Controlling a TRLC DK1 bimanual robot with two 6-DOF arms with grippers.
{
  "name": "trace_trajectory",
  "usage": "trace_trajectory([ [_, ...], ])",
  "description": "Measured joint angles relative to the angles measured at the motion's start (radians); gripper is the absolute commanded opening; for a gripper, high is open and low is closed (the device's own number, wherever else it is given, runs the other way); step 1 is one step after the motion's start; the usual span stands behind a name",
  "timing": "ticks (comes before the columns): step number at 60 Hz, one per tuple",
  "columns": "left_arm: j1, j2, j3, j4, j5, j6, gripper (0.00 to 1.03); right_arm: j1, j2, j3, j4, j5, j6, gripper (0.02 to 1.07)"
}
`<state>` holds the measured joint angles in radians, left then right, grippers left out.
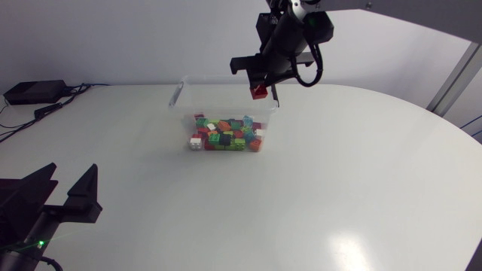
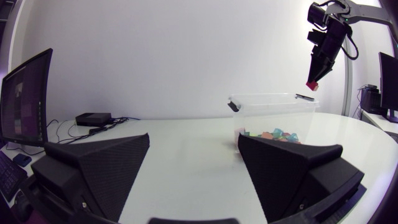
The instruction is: Place the duplo bricks in the container
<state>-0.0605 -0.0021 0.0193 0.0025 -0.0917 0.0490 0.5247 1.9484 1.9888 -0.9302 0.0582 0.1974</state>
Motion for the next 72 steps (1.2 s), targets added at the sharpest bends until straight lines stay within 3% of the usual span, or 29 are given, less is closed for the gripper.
trace_trajectory([
  [39, 0.000, 0.000, 0.000, 0.000, 0.000, 0.000, 0.99, 0.030, 0.129, 0.019, 0.482, 0.059, -0.070, 0.34],
  [42, 0.000, 0.000, 0.000, 0.000, 0.000, 0.000, 0.99, 0.030, 0.140, 0.019, 0.493, 0.060, -0.071, 0.39],
  [44, 0.000, 0.000, 0.000, 0.000, 0.000, 0.000, 0.99, 0.030, 0.145, 0.019, 0.497, 0.060, -0.071, 0.49],
  [46, 0.000, 0.000, 0.000, 0.000, 0.000, 0.000, 0.99, 0.030, 0.149, 0.020, 0.505, 0.060, -0.071, 0.86],
  [48, 0.000, 0.000, 0.000, 0.000, 0.000, 0.000, 0.99, 0.030, 0.153, 0.021, 0.505, 0.063, -0.072, 1.05],
  [63, 0.000, 0.000, 0.000, 0.000, 0.000, 0.000, 0.99, 0.005, 0.142, 0.023, 0.505, 0.073, -0.076, 1.03],
  [72, 0.000, 0.000, 0.000, 0.000, 0.000, 0.000, 0.99, -0.060, 0.040, -0.020, 0.513, 0.073, -0.080, 1.03],
])
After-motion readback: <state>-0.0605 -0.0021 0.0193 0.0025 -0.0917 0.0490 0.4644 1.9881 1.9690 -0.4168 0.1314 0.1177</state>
